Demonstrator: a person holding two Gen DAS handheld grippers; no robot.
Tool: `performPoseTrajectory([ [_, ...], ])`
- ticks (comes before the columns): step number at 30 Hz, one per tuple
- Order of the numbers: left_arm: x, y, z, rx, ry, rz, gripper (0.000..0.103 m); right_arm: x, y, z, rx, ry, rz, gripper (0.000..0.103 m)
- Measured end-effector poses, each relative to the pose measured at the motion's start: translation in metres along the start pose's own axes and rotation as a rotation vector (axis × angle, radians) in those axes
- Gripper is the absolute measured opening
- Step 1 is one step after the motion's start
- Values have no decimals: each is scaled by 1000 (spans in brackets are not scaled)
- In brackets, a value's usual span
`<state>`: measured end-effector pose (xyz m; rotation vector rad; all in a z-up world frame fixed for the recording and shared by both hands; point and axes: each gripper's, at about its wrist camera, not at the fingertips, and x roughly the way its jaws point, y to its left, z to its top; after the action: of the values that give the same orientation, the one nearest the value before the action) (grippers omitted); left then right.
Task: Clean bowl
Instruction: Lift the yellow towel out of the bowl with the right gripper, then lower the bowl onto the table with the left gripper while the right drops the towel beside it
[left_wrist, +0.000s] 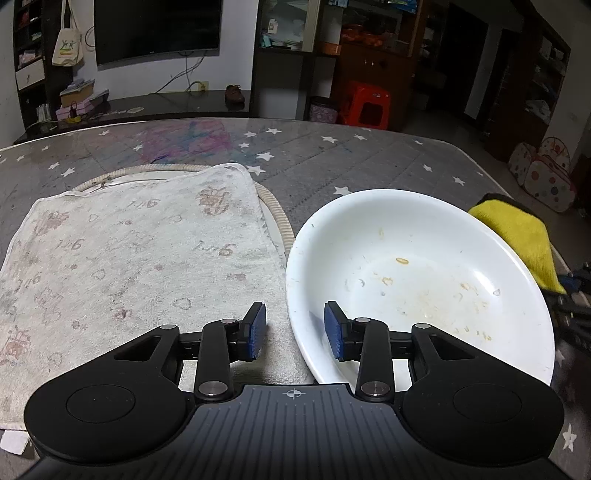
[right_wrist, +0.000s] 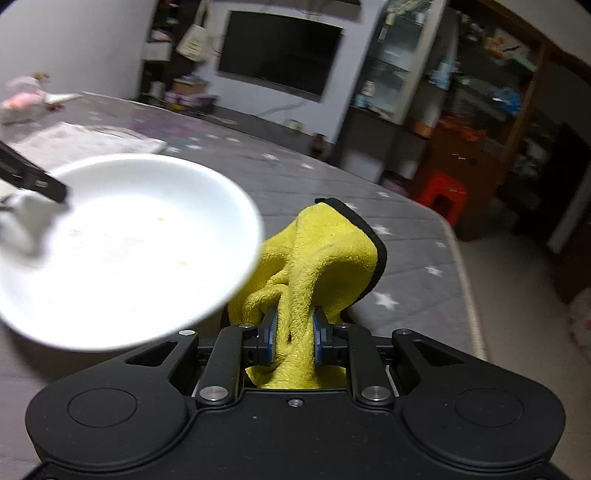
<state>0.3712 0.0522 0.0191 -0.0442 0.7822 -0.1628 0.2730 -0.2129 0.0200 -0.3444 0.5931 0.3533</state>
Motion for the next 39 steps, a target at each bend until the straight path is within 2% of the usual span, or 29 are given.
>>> performPoseTrajectory([
  [4,0,1,0,-4,1,5,41,-6,6,-2,-40,-3,0,23],
  [7,-1,3,0,-11,1,0,42,-11,0,2,-9,-7,-1,25],
  [8,-1,3,0,-11,1,0,43,-15,0,2,-7,-8,0,30],
  [10,-2,4,-1,-11,-2,0,43,-21,0,3,-10,-10,0,32],
  [12,-4,4,-1,-11,-5,0,44,-27,0,3,-11,-18,-12,43],
  [14,-6,5,-2,-10,-7,0,45,-36,-3,3,8,-46,-30,49],
  [20,-15,8,-1,-9,-37,12,48,-61,-19,10,105,-160,-82,49],
  [22,-18,9,0,-14,-45,16,49,-63,-26,15,142,-196,-113,44],
  [23,-19,10,0,-12,-49,18,49,-57,-30,16,156,-192,-134,39],
  [26,-22,12,1,-11,-58,23,52,-35,-36,19,174,-165,-167,34],
  [31,-24,16,3,-17,-71,30,54,-8,-45,19,230,-132,-159,29],
  [35,-28,17,3,-14,-89,16,54,25,-45,9,250,-24,-98,26],
  [39,-34,20,3,-5,-135,33,58,23,-45,4,253,-48,-99,26],
])
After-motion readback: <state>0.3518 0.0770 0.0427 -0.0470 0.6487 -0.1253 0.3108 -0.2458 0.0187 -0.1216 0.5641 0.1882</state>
